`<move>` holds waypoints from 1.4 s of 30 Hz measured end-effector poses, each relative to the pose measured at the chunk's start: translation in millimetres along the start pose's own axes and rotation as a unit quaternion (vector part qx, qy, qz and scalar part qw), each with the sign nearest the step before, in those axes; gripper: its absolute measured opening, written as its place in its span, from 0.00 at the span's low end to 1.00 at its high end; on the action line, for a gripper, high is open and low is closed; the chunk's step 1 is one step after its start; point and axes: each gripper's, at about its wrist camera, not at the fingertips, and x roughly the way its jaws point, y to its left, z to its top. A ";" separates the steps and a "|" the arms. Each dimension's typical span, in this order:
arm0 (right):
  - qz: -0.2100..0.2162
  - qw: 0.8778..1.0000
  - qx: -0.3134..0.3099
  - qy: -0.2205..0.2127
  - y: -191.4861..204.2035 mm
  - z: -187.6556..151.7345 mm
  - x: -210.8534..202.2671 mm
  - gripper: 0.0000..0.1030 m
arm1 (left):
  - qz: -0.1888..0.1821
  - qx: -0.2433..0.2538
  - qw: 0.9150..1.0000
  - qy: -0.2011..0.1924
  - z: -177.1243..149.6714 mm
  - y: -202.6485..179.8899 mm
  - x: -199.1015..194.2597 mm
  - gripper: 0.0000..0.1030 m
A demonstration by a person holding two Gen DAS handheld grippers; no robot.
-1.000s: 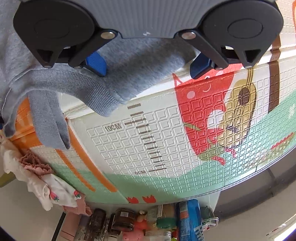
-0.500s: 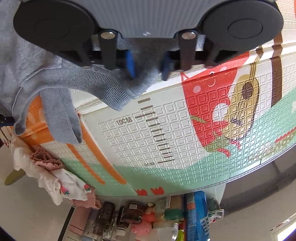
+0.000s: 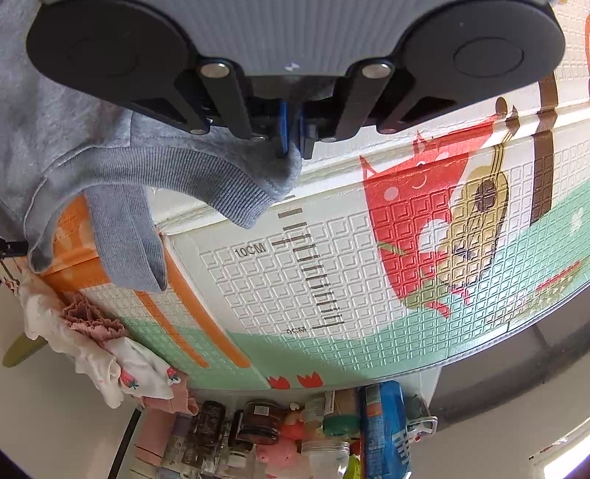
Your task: Fold clothes
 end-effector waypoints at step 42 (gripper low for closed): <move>0.005 0.996 -0.091 -0.016 10.0 23.3 17.8 0.01 | 0.074 -0.051 0.996 0.019 -5.6 0.6 -4.9 0.06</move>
